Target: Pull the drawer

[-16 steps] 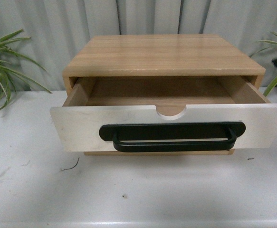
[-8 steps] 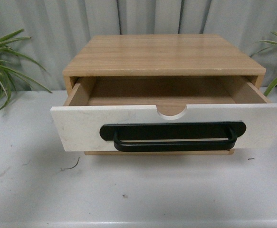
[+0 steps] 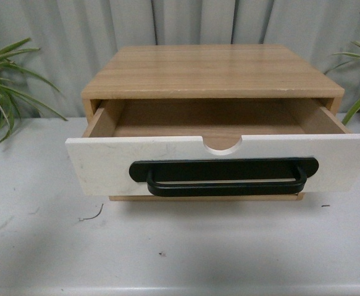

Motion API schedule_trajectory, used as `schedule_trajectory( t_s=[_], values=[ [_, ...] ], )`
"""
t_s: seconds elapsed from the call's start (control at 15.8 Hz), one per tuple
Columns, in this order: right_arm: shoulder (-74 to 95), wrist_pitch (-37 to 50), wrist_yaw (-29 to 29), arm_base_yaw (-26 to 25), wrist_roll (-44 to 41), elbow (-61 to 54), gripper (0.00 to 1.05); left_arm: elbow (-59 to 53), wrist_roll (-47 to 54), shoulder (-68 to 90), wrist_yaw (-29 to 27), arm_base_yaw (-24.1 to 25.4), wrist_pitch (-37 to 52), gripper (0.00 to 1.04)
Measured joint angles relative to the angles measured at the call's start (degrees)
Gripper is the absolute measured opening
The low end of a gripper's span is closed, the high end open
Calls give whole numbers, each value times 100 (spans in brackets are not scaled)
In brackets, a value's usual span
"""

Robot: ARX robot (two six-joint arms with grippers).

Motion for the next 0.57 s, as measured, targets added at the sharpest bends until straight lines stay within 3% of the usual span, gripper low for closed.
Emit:
schedule_trajectory(
  t_s=[0.51,0.57],
  values=[
    [-1290,-765,0,0,7,-494,2,-509,2,-1318,2,0,-837,2],
    [-1447,-861,0,0,11,-535,2,-649,2,-1401,0,0,-605,2]
  ],
)
